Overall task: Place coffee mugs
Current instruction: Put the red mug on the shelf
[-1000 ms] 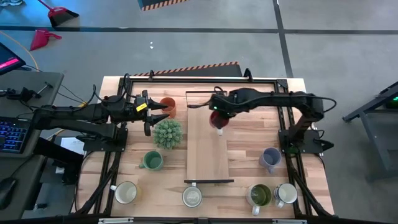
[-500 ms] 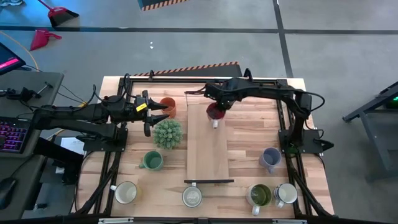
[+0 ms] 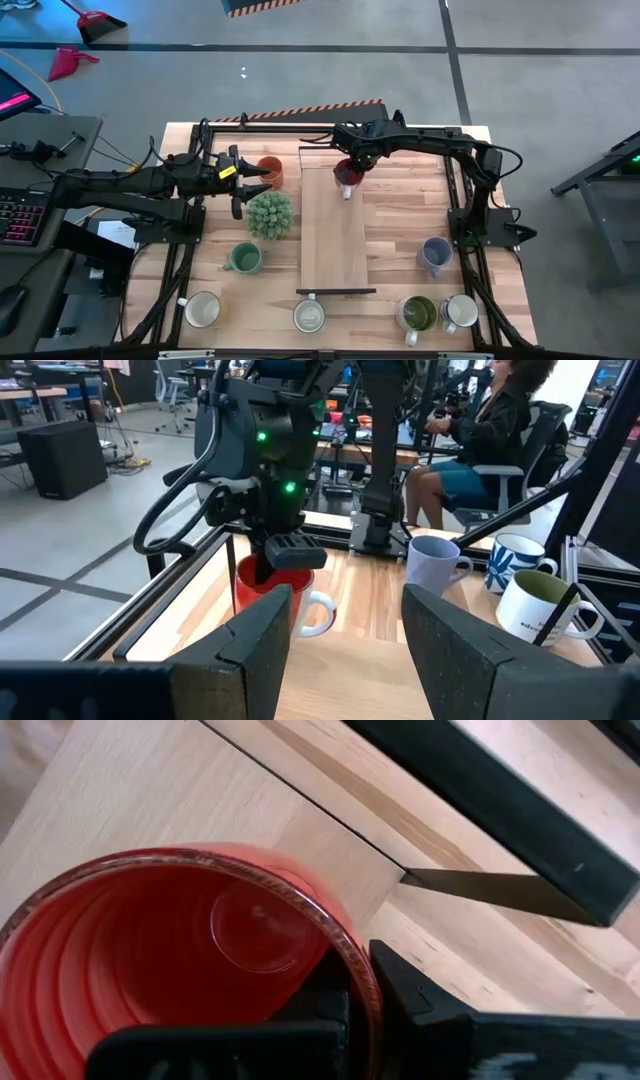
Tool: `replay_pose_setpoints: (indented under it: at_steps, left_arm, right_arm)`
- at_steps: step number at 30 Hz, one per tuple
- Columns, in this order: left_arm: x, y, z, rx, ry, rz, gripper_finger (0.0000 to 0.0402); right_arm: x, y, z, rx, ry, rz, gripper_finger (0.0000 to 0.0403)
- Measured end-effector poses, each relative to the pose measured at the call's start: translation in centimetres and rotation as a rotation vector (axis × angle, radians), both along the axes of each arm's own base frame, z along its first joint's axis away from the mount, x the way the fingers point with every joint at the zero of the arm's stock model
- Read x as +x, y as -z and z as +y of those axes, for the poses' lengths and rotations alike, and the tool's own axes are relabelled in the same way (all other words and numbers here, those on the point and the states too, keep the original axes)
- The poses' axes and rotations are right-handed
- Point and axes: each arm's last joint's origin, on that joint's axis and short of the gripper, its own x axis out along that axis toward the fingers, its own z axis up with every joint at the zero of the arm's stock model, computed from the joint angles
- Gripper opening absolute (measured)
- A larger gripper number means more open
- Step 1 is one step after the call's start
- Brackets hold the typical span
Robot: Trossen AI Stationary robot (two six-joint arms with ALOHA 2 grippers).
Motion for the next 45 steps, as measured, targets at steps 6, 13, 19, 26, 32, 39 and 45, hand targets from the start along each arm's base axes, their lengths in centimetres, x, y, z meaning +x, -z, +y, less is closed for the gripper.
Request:
replay_pose_setpoints:
  at_steps: [6,13,19,26,32,39,45]
  left_arm:
    - [0.0,-0.1,0.0,0.008,-0.002,-0.006,0.0180]
    - [0.0,-0.1,0.0,0.060,0.011,0.004,0.0180]
    - [0.0,-0.1,0.0,0.042,0.011,0.001,0.0180]
    - [0.0,-0.1,0.0,0.072,0.015,0.006,0.0180]
    - [0.0,-0.1,0.0,0.065,0.014,0.004,0.0180]
    - [0.0,-0.2,0.0,0.065,0.013,-0.007,0.0180]
    - [0.0,-0.3,0.0,0.065,0.013,-0.014,0.0180]
  right_arm:
    - [0.0,0.0,0.0,0.005,0.048,-0.008,0.0000]
    - [0.0,0.0,0.0,-0.012,0.044,-0.003,0.0000]
    - [0.0,0.0,0.0,-0.017,0.087,-0.002,0.0000]
    - [0.0,0.0,0.0,-0.020,0.070,0.000,0.0000]
    - [0.7,1.3,0.0,0.000,0.085,0.016,0.0000]
    - [0.7,1.5,-0.3,0.005,0.073,0.026,0.0000]
    - [0.4,1.4,-0.8,-0.017,0.099,0.039,0.0000]
